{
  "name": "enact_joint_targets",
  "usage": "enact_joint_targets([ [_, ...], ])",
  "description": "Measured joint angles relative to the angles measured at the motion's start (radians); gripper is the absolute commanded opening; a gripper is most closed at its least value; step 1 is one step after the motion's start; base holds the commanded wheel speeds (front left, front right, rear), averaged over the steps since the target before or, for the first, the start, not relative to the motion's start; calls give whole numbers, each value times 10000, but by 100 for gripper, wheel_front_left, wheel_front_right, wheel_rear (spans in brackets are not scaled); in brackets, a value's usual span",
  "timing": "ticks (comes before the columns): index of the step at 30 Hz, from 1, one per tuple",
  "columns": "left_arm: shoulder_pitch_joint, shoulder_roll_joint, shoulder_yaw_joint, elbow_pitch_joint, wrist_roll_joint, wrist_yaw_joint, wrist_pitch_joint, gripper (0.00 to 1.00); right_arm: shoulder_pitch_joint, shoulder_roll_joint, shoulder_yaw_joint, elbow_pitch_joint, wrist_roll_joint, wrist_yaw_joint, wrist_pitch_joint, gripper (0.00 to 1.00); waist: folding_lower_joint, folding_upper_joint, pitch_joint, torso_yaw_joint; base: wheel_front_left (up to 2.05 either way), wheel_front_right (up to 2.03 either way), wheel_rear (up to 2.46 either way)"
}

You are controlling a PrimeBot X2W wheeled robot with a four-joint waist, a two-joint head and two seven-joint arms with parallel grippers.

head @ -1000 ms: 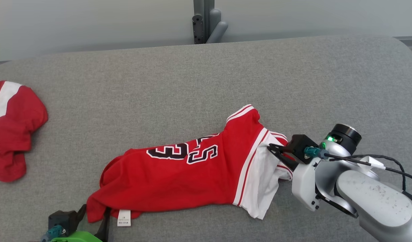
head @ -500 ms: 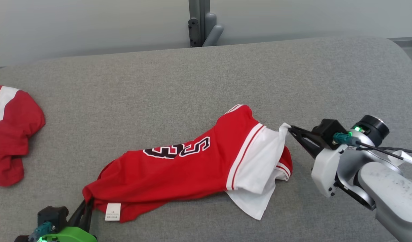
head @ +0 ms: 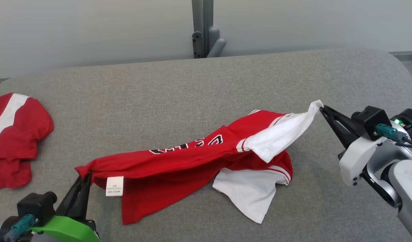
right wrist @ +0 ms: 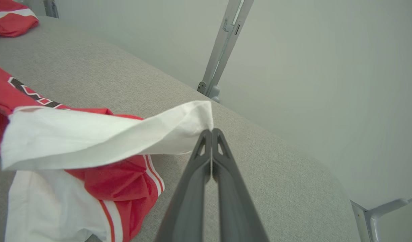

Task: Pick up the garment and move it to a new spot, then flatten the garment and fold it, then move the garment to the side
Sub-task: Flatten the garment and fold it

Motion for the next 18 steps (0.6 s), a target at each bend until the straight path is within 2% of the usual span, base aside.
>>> enact_joint_targets([
  [10, 1046, 408, 280, -3578, -552, 537, 1482, 0, 777, 138, -1352, -1041, -236, 0, 61, 0, 0, 0, -497, -74, 0, 0, 0],
  [18, 1220, 828, 742, -5910, -1072, 750, 2324, 0, 1035, 182, -3083, -2909, -247, 0, 299, 0, 0, 0, -615, -195, 0, 0, 0],
])
